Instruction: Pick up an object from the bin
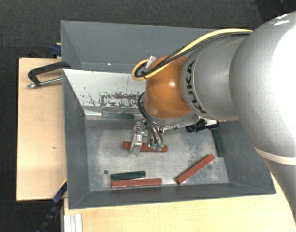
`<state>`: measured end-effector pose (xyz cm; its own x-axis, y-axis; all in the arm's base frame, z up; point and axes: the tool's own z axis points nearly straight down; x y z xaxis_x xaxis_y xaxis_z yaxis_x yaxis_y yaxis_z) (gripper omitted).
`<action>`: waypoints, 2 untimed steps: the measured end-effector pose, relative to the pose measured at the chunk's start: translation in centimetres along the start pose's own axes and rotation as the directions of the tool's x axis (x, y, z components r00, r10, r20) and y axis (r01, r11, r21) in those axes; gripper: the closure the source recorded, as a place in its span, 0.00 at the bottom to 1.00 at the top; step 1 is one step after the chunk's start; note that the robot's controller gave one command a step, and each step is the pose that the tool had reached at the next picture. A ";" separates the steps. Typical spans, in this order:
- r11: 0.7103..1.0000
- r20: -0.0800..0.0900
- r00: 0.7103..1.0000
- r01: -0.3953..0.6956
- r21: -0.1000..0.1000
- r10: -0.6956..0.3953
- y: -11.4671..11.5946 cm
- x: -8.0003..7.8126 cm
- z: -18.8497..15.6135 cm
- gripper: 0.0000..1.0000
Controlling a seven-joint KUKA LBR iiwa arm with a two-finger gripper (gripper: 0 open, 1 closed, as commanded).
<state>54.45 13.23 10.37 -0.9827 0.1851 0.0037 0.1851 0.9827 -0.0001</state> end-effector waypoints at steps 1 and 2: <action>1.000 0.008 1.000 0.001 -0.003 -0.001 0.1 -0.2 -2.0 1.00; 1.000 0.009 1.000 0.001 -0.004 -0.001 0.1 -0.2 -3.2 1.00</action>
Offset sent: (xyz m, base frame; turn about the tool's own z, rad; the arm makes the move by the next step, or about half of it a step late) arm 0.0001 0.0001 0.0206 0.0000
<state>54.68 13.30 13.58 -0.9828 0.1846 -0.0051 0.1846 0.9828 0.0039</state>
